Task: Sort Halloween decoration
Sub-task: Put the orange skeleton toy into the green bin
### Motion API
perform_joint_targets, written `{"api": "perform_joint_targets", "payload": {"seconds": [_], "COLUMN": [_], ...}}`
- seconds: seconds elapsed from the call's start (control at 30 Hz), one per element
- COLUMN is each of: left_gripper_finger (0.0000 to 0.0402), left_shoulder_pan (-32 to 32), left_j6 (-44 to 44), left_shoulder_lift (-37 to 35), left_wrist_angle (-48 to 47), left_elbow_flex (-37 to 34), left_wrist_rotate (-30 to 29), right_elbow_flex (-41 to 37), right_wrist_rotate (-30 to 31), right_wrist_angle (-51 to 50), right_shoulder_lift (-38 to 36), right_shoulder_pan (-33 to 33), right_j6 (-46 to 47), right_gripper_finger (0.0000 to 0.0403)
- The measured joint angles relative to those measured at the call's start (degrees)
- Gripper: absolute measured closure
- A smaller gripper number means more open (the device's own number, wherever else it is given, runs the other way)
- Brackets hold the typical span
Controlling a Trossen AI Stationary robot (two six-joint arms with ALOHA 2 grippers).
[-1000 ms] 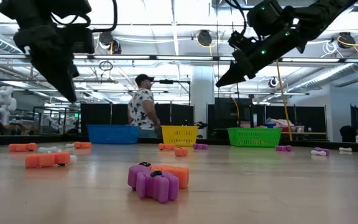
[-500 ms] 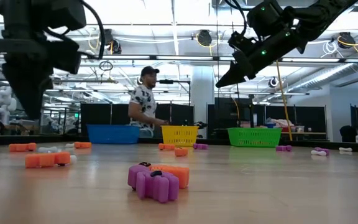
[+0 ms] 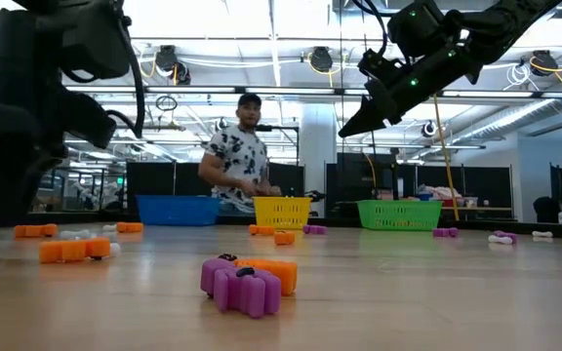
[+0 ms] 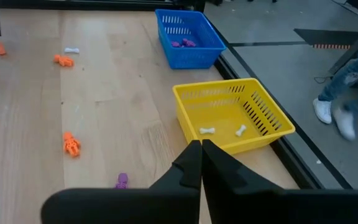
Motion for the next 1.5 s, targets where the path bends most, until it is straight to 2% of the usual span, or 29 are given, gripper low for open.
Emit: {"api": "perform_joint_targets", "payload": {"seconds": [0.17,0.37,0.5,0.67,0.8,0.87,1.03,1.2,1.33,1.5], "left_gripper_finger": [0.0254,0.0260,0.0299,0.0380,0.0391,0.0394,0.0398,0.0399,0.0400,0.0400], "left_shoulder_pan": [0.0,0.0,0.0,0.0,0.0,0.1,0.0,0.6,2.8,7.6], "left_j6": [-1.3,-0.4,1.1,2.3,2.7,2.7,3.2,9.0,17.0,27.1], "left_shoulder_lift": [1.6,3.8,4.7,4.3,2.1,0.4,-3.9,-5.4,-4.5,-2.8], "left_wrist_angle": [0.5,3.4,5.7,5.7,5.8,6.3,14.3,27.5,41.8,56.7], "left_elbow_flex": [0.0,-0.1,-1.1,-1.6,-1.9,-2.1,-2.0,-1.9,-1.8,-1.8], "left_wrist_rotate": [-4.5,-4.5,-3.5,-2.8,-3.7,-6.0,-15.0,-24.3,-27.6,-27.8], "right_elbow_flex": [0.0,0.0,0.0,0.0,0.0,0.0,0.1,0.1,0.1,0.1], "right_wrist_rotate": [0.0,0.0,0.0,0.0,0.0,0.0,-0.7,-5.7,-6.1,-6.1], "right_wrist_angle": [0.0,0.0,0.0,0.2,0.4,0.4,2.6,8.3,13.5,16.8], "right_shoulder_lift": [0.0,0.0,0.0,0.0,0.0,0.0,0.1,0.1,0.1,0.1], "right_shoulder_pan": [0.0,0.0,0.2,0.6,0.6,0.6,1.5,2.4,3.6,5.8], "right_j6": [0.1,0.1,0.1,-0.1,0.1,0.3,1.2,2.3,4.9,6.6], "right_gripper_finger": [0.0403,0.0403,0.0403,0.0403,0.0403,0.0403,0.0403,0.0403,0.0401,0.0375]}}
